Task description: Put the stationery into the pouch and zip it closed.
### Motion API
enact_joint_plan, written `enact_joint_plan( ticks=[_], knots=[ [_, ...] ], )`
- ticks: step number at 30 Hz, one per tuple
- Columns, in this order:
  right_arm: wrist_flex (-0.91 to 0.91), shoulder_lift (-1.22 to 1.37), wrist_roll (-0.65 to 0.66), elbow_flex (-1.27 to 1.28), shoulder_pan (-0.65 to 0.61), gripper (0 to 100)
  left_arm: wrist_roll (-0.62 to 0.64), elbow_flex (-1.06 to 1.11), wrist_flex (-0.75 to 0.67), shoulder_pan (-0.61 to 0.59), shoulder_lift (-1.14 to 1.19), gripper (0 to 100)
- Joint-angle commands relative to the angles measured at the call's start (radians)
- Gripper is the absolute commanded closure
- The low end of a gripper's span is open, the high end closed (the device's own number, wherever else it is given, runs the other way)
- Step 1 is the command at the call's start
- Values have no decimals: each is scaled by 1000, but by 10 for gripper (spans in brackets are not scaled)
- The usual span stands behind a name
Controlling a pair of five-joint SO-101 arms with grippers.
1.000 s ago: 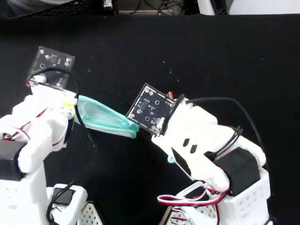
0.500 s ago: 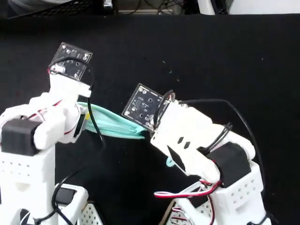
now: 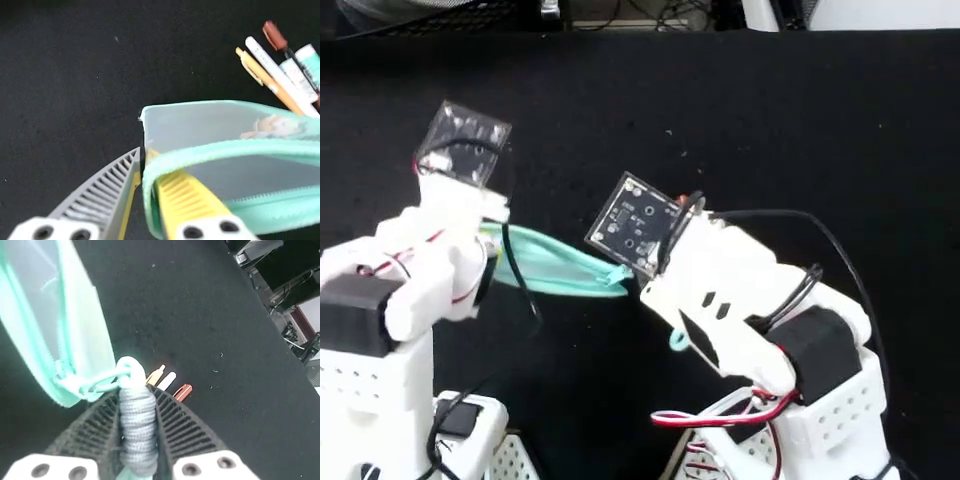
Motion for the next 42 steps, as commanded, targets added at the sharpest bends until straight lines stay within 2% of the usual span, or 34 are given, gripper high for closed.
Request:
enact_joint_plan(
  ticks=[1, 6, 13, 18, 21, 24, 27, 32, 38, 42],
  knots=[
    [-51, 2, -9, -12, 34, 986, -74, 145, 2, 12, -71, 970],
    [-100, -2, -15, 79, 9, 986, -175, 335, 0, 16, -155, 970],
    [-81, -5, -15, 122, -38, 973, -176, 472, -100, 15, -295, 970],
    [106, -5, -54, 21, -40, 750, -69, 590, -262, 10, -393, 970],
    [230, -12, 2, -73, -52, 736, -35, 700, -400, 10, -420, 970],
    [226, -88, -8, -61, -71, 776, -26, 806, -522, -7, -434, 970],
    [226, -163, -6, -21, -123, 800, -26, 868, -600, -73, -434, 970],
    [183, -206, -52, 93, -89, 799, -23, 938, -678, -151, -434, 970],
    [106, -209, -64, 335, -224, 650, 49, 990, -749, -150, -434, 970],
    [23, -209, -64, 438, -267, 651, 52, 995, -750, -150, -434, 970]
  ],
)
